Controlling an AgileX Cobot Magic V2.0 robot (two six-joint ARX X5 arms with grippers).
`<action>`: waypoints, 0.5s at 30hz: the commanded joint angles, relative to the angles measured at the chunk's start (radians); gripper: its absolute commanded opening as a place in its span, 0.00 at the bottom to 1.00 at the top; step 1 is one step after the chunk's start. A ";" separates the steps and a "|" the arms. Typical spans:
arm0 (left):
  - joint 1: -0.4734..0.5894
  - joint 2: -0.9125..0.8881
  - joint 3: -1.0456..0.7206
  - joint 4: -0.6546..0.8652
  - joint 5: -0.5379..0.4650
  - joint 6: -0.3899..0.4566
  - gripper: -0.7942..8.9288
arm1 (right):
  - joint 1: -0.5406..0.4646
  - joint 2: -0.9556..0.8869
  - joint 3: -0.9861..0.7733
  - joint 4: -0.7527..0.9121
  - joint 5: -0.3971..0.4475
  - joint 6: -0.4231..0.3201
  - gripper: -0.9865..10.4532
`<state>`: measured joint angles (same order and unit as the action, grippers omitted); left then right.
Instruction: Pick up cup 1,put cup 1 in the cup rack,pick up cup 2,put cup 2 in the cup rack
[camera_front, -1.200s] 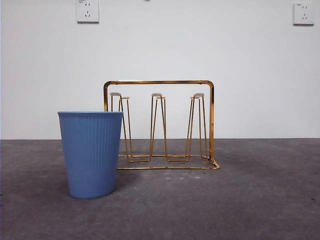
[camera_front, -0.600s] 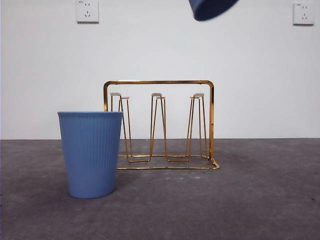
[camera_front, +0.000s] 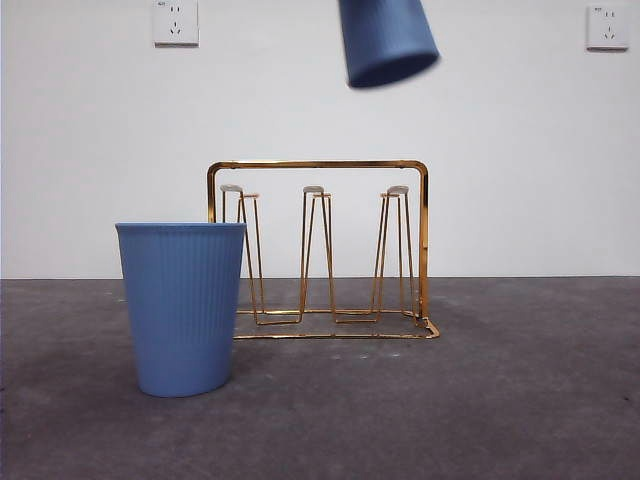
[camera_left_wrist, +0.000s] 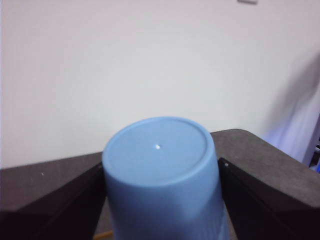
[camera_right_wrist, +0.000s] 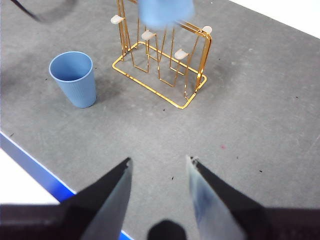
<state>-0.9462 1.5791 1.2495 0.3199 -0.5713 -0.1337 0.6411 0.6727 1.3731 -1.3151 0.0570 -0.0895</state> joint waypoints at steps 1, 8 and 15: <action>-0.011 0.049 0.019 0.026 -0.057 -0.015 0.08 | 0.002 -0.003 -0.003 0.004 0.004 0.011 0.25; -0.010 0.127 0.055 0.042 -0.145 -0.021 0.08 | 0.002 -0.003 -0.003 -0.021 0.003 0.011 0.25; -0.008 0.197 0.074 0.077 -0.164 -0.047 0.08 | 0.002 -0.003 -0.003 -0.020 0.003 0.006 0.25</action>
<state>-0.9546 1.7565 1.3193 0.3874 -0.7269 -0.1654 0.6411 0.6724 1.3731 -1.3396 0.0566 -0.0895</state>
